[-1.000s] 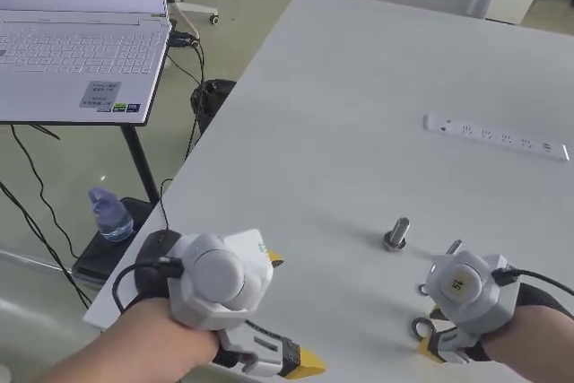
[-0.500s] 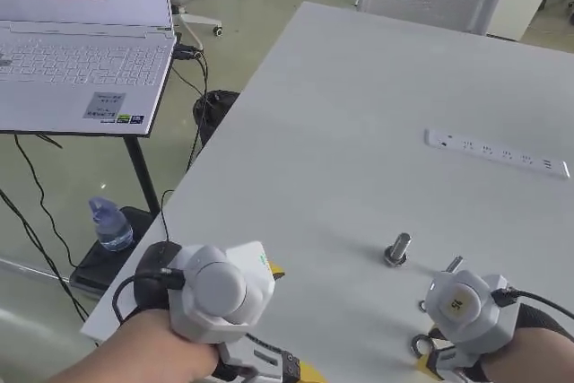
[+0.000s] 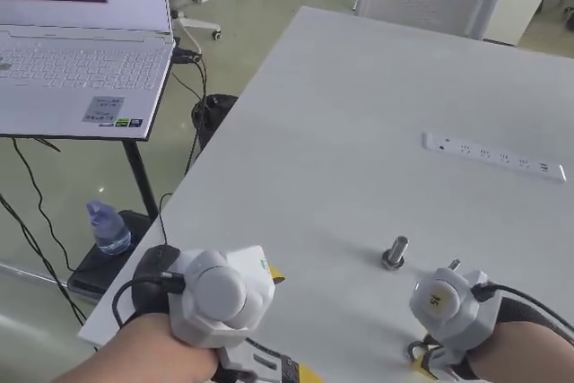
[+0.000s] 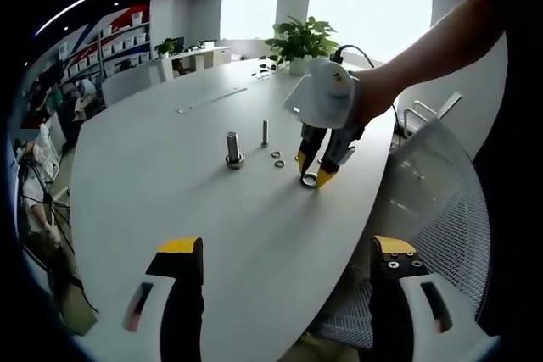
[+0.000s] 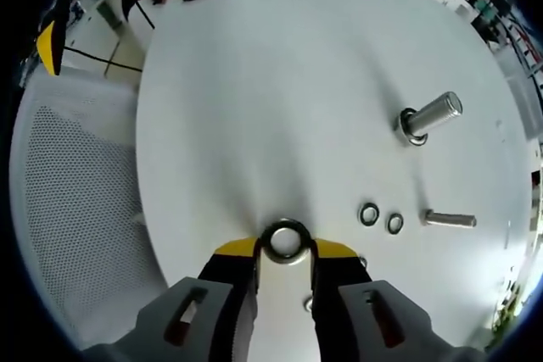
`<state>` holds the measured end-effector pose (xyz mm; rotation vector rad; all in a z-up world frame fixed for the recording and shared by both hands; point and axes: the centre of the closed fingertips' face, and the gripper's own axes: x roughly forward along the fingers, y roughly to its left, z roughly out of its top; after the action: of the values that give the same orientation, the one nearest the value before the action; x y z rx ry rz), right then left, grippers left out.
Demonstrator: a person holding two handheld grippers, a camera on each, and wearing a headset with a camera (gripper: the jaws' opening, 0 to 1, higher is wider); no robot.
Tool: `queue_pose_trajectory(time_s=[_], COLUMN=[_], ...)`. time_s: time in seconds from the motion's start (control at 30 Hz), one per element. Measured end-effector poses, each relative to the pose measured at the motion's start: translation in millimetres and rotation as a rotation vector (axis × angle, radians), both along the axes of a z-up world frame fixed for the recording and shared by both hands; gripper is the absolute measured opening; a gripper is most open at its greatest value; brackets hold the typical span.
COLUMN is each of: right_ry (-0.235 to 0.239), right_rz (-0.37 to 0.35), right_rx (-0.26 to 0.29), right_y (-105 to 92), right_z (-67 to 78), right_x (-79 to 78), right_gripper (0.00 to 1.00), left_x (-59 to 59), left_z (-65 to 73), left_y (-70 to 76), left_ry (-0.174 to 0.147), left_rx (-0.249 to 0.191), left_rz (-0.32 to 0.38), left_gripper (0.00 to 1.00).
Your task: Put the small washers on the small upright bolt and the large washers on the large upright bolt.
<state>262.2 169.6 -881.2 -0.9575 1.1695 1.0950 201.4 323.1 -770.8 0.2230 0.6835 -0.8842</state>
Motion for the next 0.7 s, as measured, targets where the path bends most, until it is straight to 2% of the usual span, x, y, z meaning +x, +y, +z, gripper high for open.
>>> queue_pose_trajectory(time_s=[0.13,0.37,0.7], right_ry=[0.006,-0.005,0.005], right_rz=[0.011,0.007,0.001], right_rx=[-0.017,0.020,0.030], right_y=[-1.0,-1.7,-1.6], right_z=[0.9,1.3,1.6], right_x=[0.3,0.2,0.1], right_gripper=[0.22,0.21,0.22], left_x=[0.5,1.7,-1.3], left_z=[-0.2,4.2,2.0], left_y=[0.0,-2.7,-5.4], left_ry=[0.002,0.001,0.011], left_rx=[0.005,-0.011,-0.005], left_rz=[0.001,0.013,0.004], left_gripper=[0.80,0.80,0.80])
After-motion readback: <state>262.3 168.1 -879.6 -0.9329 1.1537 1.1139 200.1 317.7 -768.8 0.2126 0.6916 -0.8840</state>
